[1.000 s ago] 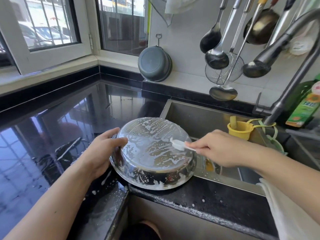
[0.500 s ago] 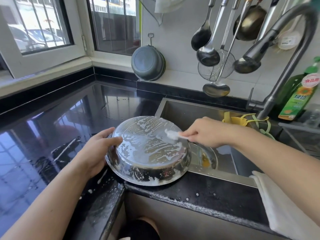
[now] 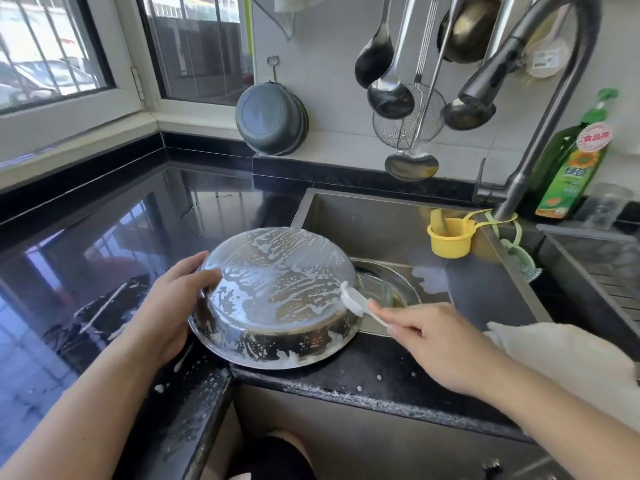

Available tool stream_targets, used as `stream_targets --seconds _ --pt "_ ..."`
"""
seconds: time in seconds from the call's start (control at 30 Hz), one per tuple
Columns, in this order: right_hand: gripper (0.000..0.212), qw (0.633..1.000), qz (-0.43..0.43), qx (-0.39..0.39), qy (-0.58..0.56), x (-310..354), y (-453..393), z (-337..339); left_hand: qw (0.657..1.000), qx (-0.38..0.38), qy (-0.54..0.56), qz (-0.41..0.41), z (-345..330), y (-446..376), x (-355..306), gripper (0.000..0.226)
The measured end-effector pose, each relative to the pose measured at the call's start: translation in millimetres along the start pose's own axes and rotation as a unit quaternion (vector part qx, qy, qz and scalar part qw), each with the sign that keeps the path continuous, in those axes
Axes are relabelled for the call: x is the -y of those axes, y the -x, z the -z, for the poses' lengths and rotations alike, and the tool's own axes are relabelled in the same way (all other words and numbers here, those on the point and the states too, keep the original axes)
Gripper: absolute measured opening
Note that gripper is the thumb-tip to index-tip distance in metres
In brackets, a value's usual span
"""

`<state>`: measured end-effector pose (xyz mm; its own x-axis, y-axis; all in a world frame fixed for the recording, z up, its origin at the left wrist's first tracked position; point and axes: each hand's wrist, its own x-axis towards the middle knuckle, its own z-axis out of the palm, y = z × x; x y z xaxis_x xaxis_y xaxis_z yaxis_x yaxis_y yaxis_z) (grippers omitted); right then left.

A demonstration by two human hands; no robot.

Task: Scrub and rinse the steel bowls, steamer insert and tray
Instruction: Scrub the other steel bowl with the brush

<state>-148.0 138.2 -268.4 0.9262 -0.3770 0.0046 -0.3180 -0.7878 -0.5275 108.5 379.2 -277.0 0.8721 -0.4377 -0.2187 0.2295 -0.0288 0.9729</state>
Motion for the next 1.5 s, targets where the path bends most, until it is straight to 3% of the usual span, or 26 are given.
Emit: stream_targets --seconds 0.37,0.6,0.7,0.83,0.93,1.0,1.17,1.3,1.43,1.5 --pt "0.042 0.997 -0.042 0.032 0.06 8 -107 36 1.0 -0.007 -0.023 0.002 0 0 -2 0.034" --pt "0.041 0.996 -0.023 0.079 0.03 21 -13 29 0.999 -0.013 -0.032 0.007 0 1 -2 0.033" --pt "0.042 0.994 0.003 0.108 0.008 28 15 22 0.993 -0.032 -0.111 -0.003 -4 8 -12 0.02" --pt "0.041 0.998 0.011 0.063 0.009 16 -1 27 0.933 -0.068 -0.353 -0.032 -6 2 -35 0.02" --pt "0.041 0.999 0.002 0.035 -0.017 6 -11 32 0.808 -0.1 -0.58 -0.027 -2 -17 -44 0.042" --pt "0.041 0.999 0.007 0.042 0.002 4 -15 31 0.754 -0.119 -0.644 -0.041 -8 -24 -42 0.054" --pt "0.04 0.998 0.041 0.047 0.028 14 -23 17 0.744 -0.056 -0.663 -0.064 -77 -18 -35 0.066" --pt "0.041 0.995 0.065 0.055 0.047 24 -23 14 0.71 -0.039 -0.701 -0.053 -91 -14 -22 0.064" --pt "0.055 0.996 0.011 0.015 0.088 12 -73 22 0.701 -0.012 -0.709 -0.074 -86 -5 -14 0.072" --pt "0.051 0.995 -0.01 0.014 0.095 7 -95 26 0.689 0.007 -0.718 -0.097 -77 2 -9 0.072"
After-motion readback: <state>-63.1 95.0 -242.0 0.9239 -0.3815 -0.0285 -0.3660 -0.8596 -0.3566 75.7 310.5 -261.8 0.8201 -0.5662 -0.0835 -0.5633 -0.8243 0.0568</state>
